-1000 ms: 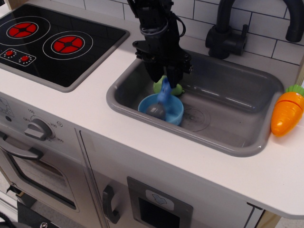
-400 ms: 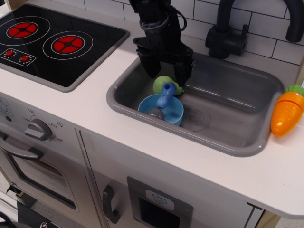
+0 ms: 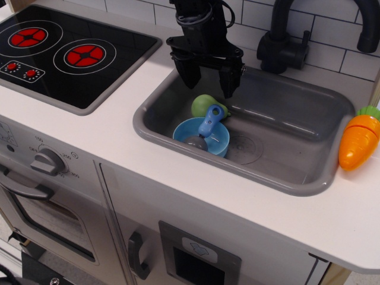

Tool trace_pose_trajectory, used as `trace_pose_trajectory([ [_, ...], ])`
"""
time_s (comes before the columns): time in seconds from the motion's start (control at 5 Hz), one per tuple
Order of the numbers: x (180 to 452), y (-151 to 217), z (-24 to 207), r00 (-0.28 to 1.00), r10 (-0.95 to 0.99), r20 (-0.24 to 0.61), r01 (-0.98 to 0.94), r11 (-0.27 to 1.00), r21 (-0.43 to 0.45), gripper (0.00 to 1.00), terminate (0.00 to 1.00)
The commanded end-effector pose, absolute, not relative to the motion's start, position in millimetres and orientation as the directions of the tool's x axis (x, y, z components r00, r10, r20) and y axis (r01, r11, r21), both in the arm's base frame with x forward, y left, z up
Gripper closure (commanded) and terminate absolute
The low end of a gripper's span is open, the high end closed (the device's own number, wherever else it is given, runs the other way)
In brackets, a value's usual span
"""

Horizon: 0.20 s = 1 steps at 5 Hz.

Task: Put spoon in bowl sink

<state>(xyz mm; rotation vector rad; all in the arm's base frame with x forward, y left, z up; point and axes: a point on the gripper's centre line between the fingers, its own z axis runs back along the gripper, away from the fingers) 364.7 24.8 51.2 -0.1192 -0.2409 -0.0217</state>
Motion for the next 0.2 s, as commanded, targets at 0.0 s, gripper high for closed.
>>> trace_pose_trajectory([
  [0.0,371.3,28.4,89.8,0.939,-0.008,0.343,0.043,0.995,-0.095,0.0,1.0],
])
